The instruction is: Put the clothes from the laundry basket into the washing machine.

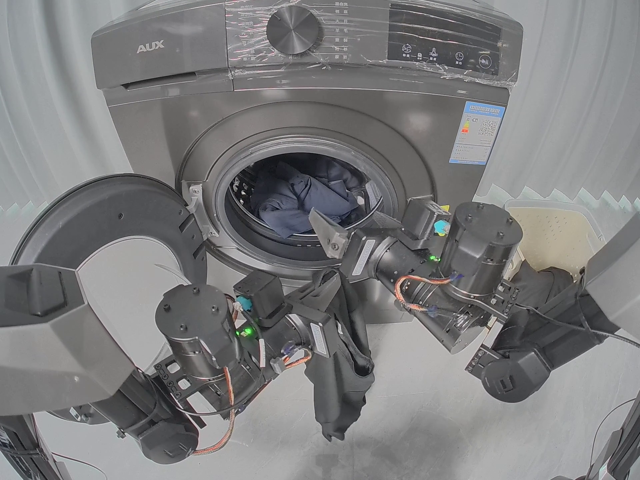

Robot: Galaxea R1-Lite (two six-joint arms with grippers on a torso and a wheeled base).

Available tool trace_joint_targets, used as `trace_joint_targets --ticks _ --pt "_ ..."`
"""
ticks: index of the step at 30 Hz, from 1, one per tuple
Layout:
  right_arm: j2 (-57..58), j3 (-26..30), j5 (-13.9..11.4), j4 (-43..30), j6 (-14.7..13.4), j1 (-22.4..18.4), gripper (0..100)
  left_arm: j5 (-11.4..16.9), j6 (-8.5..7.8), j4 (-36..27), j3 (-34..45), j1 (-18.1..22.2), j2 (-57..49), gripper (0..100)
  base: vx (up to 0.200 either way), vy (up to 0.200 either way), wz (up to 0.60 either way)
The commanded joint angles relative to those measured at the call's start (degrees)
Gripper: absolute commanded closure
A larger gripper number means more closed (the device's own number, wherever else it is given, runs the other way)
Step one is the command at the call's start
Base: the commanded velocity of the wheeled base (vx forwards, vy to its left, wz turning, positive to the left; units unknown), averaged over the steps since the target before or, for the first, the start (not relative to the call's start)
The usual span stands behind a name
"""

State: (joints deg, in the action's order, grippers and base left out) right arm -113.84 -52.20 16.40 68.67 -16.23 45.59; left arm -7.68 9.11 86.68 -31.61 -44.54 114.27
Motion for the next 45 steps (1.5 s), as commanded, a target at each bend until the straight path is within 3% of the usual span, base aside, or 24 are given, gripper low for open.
trace_joint_targets --ticks 1,9,12,22,36,45 --pt "0.6 0.1 0.0 -0.1 0.3 -2.0 0 -0.4 0.03 0.8 0.7 1.0 -0.8 100 0.0 0.0 0.0" --pt "2.2 4.3 -0.1 -0.9 1.7 -5.6 0 -0.3 0.03 1.8 4.3 2.8 -4.9 100 0.0 0.0 0.0" --pt "2.0 9.4 -1.4 -0.3 2.7 -6.7 0 -0.1 -1.55 1.8 5.7 3.5 -7.4 100 0.0 0.0 0.0" --pt "-0.1 19.2 -2.9 0.0 4.6 -5.3 0 0.8 -1.9 1.9 2.5 6.0 -8.5 100 0.0 0.0 0.0" --pt "-7.8 18.1 -3.0 0.5 5.0 2.9 0 0.9 -1.2 1.8 0.8 7.1 -8.3 100 0.0 0.0 0.0" --pt "-13.1 16.2 -4.2 3.0 6.3 4.9 0 0.9 -1.02 1.9 0.7 7.5 -8.5 100 0.0 0.0 0.0"
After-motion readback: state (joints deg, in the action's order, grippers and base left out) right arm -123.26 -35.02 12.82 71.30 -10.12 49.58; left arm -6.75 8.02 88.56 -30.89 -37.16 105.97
